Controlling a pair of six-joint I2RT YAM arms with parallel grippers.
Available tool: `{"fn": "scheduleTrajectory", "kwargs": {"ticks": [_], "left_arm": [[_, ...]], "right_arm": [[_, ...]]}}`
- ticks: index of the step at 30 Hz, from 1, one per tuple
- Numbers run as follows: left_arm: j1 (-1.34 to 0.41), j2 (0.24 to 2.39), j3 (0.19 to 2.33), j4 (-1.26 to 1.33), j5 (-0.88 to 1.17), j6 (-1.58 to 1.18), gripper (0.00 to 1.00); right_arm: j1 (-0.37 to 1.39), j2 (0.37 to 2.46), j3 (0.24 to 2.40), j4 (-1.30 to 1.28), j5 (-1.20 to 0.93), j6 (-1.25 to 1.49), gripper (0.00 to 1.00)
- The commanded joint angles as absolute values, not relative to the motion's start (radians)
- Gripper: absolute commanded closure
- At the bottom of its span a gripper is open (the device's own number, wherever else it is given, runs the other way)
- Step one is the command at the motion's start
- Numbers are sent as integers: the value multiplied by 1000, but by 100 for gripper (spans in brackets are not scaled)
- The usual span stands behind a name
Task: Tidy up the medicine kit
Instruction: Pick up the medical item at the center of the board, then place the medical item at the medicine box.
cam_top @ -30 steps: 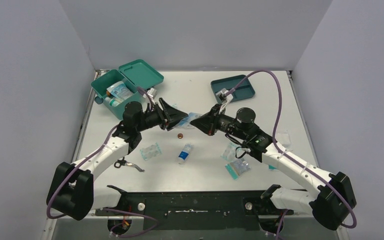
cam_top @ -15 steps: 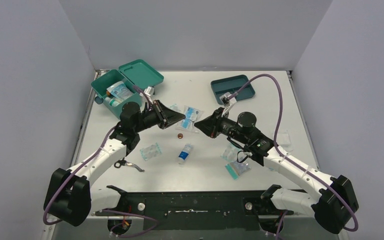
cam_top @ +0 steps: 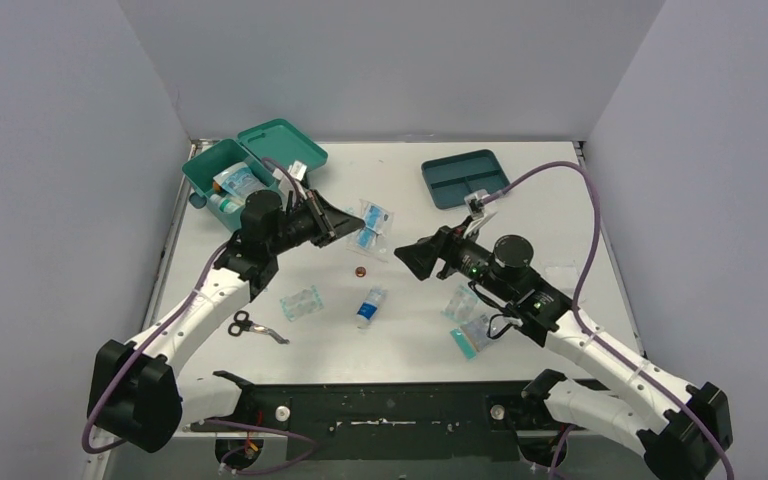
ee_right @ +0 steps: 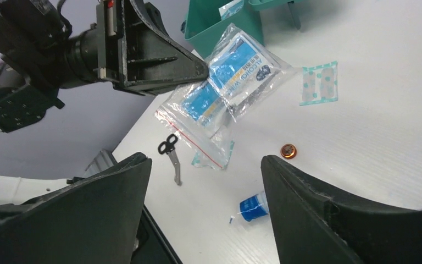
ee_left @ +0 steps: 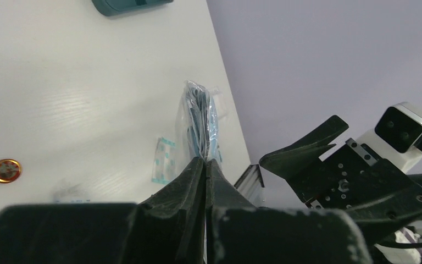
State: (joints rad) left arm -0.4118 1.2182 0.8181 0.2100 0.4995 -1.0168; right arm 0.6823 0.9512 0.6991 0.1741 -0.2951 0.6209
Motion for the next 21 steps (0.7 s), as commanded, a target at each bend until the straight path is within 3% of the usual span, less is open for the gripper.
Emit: {"fn": "scheduleTrajectory", "kwargs": {"ticks": [1, 3, 4, 10, 21], "left_arm": [[-413, 1207, 931, 94, 394, -849, 100], [-410, 1209, 964, 42, 343, -788, 100], [-409, 1210, 982, 21, 317, -761, 100], [-349, 1221, 1056, -59, 206, -656, 100], [-25, 1261, 1101, -36, 129, -586, 100]], "right_arm": [[690, 892, 670, 159, -239, 643, 13], [689, 873, 669, 130, -222, 649, 1], [689, 865, 670, 112, -211, 651, 0], [688, 832, 666, 4, -137, 677, 0], [688, 784, 616, -76, -112, 704, 0]]}}
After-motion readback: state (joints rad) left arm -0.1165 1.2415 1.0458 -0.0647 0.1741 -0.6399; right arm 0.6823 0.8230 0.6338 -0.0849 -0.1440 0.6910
